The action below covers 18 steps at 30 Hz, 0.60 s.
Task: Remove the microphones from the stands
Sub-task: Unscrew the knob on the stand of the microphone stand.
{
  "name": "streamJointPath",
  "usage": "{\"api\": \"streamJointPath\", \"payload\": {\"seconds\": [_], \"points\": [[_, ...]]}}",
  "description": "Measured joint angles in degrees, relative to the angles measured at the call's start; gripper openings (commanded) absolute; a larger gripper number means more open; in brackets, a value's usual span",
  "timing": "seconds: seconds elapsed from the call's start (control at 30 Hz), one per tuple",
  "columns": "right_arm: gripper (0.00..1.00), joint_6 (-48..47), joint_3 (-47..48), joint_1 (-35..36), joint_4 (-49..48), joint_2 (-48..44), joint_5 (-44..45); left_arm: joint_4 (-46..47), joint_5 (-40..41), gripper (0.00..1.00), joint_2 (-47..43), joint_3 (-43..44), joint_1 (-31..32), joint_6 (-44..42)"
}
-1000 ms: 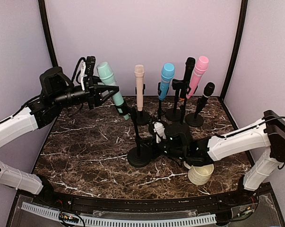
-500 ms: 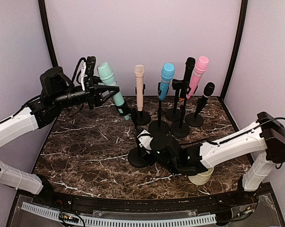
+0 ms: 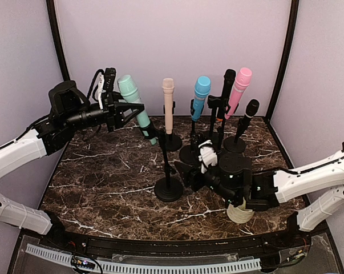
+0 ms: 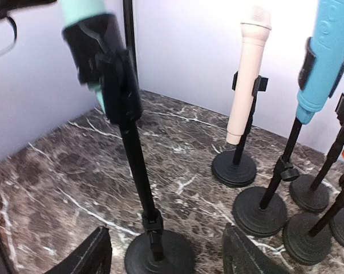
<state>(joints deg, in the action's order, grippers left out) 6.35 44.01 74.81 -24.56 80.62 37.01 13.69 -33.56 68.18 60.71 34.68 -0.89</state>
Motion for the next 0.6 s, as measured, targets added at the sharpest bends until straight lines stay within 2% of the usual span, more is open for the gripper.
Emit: {"api": "streamJointPath", "payload": {"seconds": [0.07, 0.17, 0.4, 0.6], "points": [[0.71, 5.88, -2.86, -1.4, -2.73, -4.57, -3.13, 0.0, 0.0, 0.22, 0.0, 0.0, 0.0, 0.0], [0.73, 16.22, -5.11, -3.78, -4.26, -6.51, -7.13, 0.0, 0.0, 0.22, 0.0, 0.0, 0.0, 0.0], [0.76, 40.39, -5.84, -5.79, -3.54, -2.54, -14.08, 0.02, 0.0, 0.22, 0.0, 0.0, 0.0, 0.0], [0.73, 55.17, -5.86, -6.82, -4.55, 1.84, -18.14, 0.02, 0.0, 0.22, 0.0, 0.0, 0.0, 0.0]]}}
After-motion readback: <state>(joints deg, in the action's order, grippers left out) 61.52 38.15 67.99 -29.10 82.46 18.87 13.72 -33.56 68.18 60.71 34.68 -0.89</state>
